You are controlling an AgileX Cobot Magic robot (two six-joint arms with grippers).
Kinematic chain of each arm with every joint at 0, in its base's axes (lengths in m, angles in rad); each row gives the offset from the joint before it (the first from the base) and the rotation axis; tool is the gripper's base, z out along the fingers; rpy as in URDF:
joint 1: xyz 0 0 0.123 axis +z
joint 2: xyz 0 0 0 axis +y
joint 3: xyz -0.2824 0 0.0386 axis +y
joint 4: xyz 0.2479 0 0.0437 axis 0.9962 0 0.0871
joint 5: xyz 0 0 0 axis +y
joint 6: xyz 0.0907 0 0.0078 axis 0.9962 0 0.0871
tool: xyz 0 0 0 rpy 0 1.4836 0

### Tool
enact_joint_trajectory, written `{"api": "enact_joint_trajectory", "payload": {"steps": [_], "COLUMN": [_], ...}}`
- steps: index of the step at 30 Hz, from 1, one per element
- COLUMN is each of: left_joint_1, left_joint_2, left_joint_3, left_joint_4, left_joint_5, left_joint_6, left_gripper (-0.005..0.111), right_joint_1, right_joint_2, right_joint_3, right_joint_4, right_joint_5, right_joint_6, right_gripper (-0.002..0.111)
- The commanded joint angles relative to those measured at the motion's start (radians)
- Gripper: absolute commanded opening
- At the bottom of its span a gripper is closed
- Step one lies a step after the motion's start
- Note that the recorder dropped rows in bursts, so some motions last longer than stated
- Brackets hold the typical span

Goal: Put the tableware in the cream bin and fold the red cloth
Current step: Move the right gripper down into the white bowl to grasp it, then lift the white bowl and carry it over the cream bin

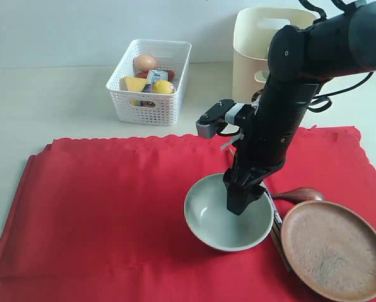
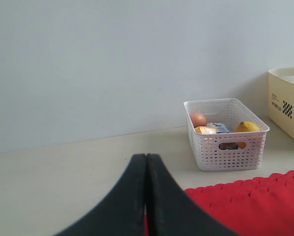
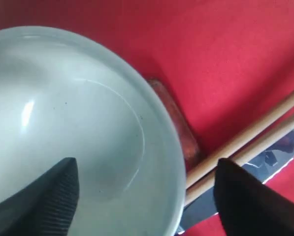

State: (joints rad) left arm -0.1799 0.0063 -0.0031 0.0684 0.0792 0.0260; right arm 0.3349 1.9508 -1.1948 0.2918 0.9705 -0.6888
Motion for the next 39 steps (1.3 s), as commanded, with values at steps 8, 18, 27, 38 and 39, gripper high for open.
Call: {"api": "enact_joint_trajectory", "payload": {"steps": [8,18,27,38,39], "left_joint_1": [-0.008,-0.008,-0.008,-0.008,-0.008], "left_joint_2": [-0.006,-0.006,-0.006,-0.006,-0.006], "left_joint_3": [0.003,0.003,0.003,0.003,0.003], "left_joint_4": [0.0,0.0,0.0,0.0,0.0], "left_joint_5": [0.001,0.001,0.001,0.001,0.001], "left_joint_6": [-0.002,0.0,-0.002,0.0,0.0], "left_gripper": [0.0,0.0,0.0,0.0,0.0], "right_joint_1": [0.002,0.002,0.002,0.002,0.0], "right_joint_2": [0.004,0.004,0.001,-0.074,-0.082], "right_joint_3": [0.001,0.001,0.001,-0.036,-0.044], "right_joint_4": [-0.002,-0.002,0.031,0.031,0.031], "right_joint_5": [-0.01,-0.01,0.003,0.03,0.035], "right_joint_6": [0.002,0.031,0.031,0.031,0.031], "right_gripper": [0.018,0.0,0.0,0.0,0.0]}}
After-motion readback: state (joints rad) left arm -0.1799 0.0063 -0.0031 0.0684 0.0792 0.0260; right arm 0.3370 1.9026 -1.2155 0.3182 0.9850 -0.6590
